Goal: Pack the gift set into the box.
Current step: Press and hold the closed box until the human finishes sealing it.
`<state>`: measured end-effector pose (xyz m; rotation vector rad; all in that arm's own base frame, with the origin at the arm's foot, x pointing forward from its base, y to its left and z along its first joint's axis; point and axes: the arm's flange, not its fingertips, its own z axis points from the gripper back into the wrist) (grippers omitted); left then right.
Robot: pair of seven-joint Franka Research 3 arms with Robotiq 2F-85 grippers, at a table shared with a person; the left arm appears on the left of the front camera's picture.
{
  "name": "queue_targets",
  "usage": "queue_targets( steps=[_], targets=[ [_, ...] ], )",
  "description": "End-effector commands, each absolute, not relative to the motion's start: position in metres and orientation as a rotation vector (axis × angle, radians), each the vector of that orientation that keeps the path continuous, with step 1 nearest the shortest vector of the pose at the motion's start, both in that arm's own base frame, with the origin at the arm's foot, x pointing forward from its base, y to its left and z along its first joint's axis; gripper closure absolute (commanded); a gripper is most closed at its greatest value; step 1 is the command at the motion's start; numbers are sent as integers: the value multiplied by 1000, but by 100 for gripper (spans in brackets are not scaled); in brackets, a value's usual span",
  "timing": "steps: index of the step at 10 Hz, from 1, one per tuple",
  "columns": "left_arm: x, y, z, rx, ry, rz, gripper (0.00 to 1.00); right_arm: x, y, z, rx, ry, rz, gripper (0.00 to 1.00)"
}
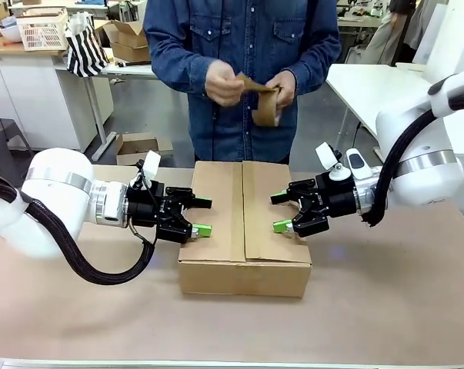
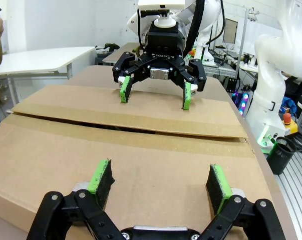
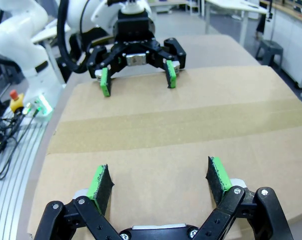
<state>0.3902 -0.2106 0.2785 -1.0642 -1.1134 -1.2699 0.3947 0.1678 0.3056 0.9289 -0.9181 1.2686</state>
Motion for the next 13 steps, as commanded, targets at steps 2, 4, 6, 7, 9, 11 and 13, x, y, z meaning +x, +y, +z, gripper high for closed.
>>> queue_targets(
  steps=[2, 4, 6, 7, 9, 11, 13],
  targets=[
    [386, -208, 279, -1066, -1113, -1269, 0, 395, 168, 306, 936, -921, 1268, 0],
    [386, -208, 279, -1066, -1113, -1269, 0, 395, 168, 306, 936, -921, 1268, 0],
    [386, -208, 279, -1066, -1113, -1269, 0, 395, 168, 306, 936, -921, 1268, 0],
    [386, -208, 279, -1066, -1113, -1269, 0, 395, 168, 306, 936, -921, 1268, 0],
    [386, -208, 279, -1066, -1113, -1269, 0, 395, 168, 306, 936, -921, 1268, 0],
    [386, -208, 279, -1066, -1113, -1269, 0, 395, 168, 306, 936, -921, 1268, 0],
    [386, -208, 279, -1066, -1113, -1269, 0, 395, 168, 306, 936, -921, 1268, 0]
  ],
)
